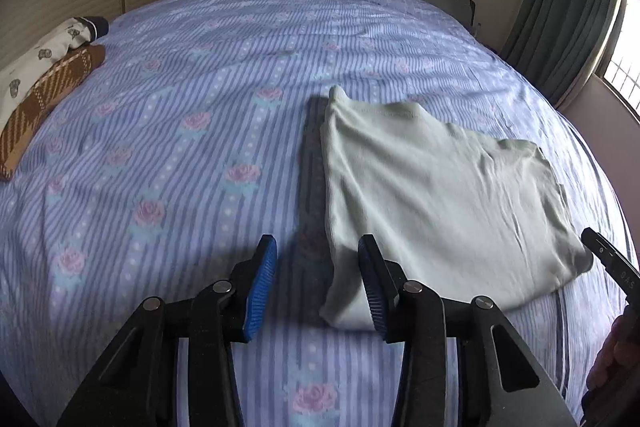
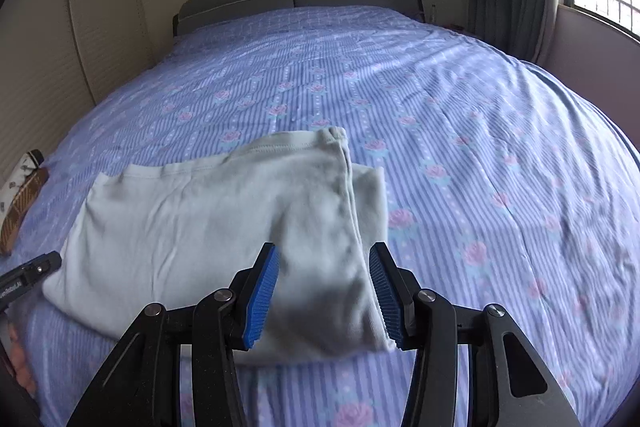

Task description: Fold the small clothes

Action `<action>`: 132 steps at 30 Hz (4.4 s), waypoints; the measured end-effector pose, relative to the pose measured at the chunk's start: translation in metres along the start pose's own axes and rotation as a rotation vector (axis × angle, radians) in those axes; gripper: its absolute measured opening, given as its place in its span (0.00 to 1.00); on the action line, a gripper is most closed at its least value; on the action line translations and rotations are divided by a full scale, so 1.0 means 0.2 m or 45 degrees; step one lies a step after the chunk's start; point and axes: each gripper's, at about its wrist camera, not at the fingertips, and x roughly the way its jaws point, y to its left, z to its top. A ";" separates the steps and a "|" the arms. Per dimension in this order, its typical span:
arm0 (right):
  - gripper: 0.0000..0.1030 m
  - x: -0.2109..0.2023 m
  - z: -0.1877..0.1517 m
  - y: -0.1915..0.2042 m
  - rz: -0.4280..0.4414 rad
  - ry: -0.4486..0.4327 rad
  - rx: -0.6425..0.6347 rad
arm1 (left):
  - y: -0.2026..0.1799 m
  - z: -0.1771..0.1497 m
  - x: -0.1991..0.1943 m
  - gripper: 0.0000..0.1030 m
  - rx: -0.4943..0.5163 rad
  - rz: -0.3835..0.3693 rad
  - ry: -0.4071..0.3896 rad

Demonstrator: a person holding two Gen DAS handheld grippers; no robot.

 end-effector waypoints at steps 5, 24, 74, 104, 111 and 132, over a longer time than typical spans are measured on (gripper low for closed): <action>0.47 -0.03 -0.10 -0.11 -0.027 0.015 0.057 | -0.04 -0.10 0.00 0.30 0.017 0.006 -0.008; 0.06 -0.04 -0.29 -0.18 0.032 0.071 0.060 | -0.04 -0.26 -0.08 0.11 0.049 0.010 -0.028; 0.56 0.38 0.29 -0.32 0.305 0.159 0.144 | -0.51 0.25 0.02 0.57 0.210 -0.034 -0.124; 0.09 0.10 0.45 0.16 0.311 0.140 0.071 | -0.19 0.28 -0.48 0.56 0.121 0.006 -0.215; 0.09 0.05 0.50 0.53 0.401 0.205 0.006 | 0.02 0.23 -0.64 0.56 0.063 0.009 -0.259; 0.09 0.42 0.30 1.34 0.373 0.480 -0.238 | 0.49 0.07 -0.72 0.56 -0.145 0.009 -0.253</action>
